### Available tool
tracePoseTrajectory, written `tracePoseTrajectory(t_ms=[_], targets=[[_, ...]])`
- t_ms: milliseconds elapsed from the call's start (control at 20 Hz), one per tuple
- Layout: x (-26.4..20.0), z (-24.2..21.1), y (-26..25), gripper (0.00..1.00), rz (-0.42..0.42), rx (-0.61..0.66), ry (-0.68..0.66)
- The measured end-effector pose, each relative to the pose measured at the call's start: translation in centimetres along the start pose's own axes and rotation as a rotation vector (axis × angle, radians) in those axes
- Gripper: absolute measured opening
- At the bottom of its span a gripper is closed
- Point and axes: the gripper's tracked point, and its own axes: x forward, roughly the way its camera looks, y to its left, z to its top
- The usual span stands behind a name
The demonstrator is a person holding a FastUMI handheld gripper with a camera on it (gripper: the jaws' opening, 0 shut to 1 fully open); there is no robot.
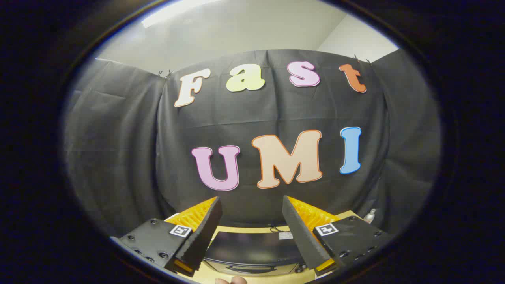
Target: Open the toaster oven, put the food inside, and close the toaster oven door.
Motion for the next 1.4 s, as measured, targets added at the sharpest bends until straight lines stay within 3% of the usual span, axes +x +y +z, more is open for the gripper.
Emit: tracePoseTrajectory(t_ms=[400,1100,1400], targets=[[-0.2,-2.1,1.0,0.98,0.015,-0.064,0.036],[-0.3,-2.5,-2.8,0.98,-0.091,-0.074,0.011],[2.8,-11.5,-2.1,0.98,-0.103,-0.05,0.113]])
